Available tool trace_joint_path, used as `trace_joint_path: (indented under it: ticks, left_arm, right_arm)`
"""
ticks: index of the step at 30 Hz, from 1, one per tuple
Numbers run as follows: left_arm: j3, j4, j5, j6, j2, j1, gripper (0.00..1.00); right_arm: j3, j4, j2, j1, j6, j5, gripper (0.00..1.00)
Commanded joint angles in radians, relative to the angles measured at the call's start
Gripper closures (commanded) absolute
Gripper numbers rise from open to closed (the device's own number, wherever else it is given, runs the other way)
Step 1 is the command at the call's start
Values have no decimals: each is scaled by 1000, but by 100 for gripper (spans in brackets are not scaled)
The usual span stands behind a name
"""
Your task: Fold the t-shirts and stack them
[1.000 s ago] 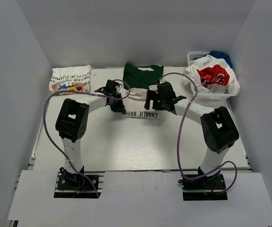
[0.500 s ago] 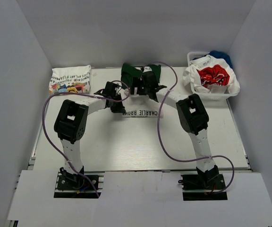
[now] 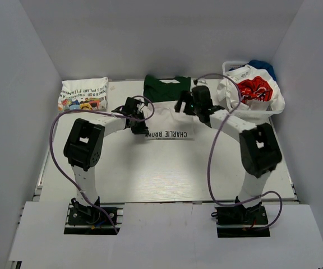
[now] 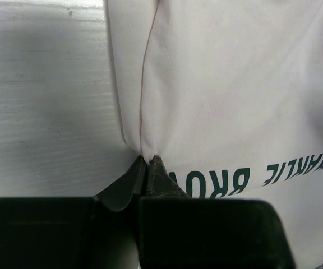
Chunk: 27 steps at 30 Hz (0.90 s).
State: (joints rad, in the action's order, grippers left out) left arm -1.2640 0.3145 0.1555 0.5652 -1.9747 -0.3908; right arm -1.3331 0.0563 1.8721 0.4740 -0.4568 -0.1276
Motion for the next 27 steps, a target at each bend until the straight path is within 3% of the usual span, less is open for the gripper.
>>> trace_joint_path:
  ticks: [1, 5, 8, 9, 13, 15, 17, 20, 22, 23, 24, 26, 27]
  left_arm:
    - [67, 106, -28, -24, 40, -6, 90]
    - [101, 80, -19, -24, 71, -6, 74]
    - [101, 89, -19, -24, 82, -6, 64]
    - [101, 89, -19, -24, 92, -6, 55]
    - [126, 75, 22, -24, 112, -6, 52]
    - [138, 63, 36, -24, 112, -6, 52]
    - [152, 54, 50, -24, 112, -6, 52]
    - [181, 31, 75, -24, 112, -6, 56]
    - [192, 12, 99, -24, 102, -6, 67]
    - [201, 3, 111, -24, 91, -6, 67]
    - [201, -9, 122, -24, 91, -16, 69]
    - [183, -9, 122, -24, 51, -16, 92]
    - [172, 3, 133, -24, 51, -16, 100]
  right_arm:
    - [222, -55, -175, -14, -83, 20, 10]
    - [391, -49, -263, -37, -79, 118, 10]
    - [393, -55, -226, -49, -82, 193, 10]
    - [391, -55, -216, -46, -76, 198, 13]
    - [377, -72, -162, -52, -75, 238, 23]
    - [391, -70, -149, -55, -89, 276, 33]
    - [406, -27, -140, -55, -98, 290, 35]
    - [414, -15, -119, -55, -105, 309, 40]
    - [413, -1, -108, -55, -115, 307, 54]
    - [417, 10, -103, -54, -115, 296, 56]
    - [426, 17, -100, -54, -118, 295, 65]
    - [426, 13, -99, -54, -121, 290, 74]
    - [436, 14, -112, -55, -118, 287, 83]
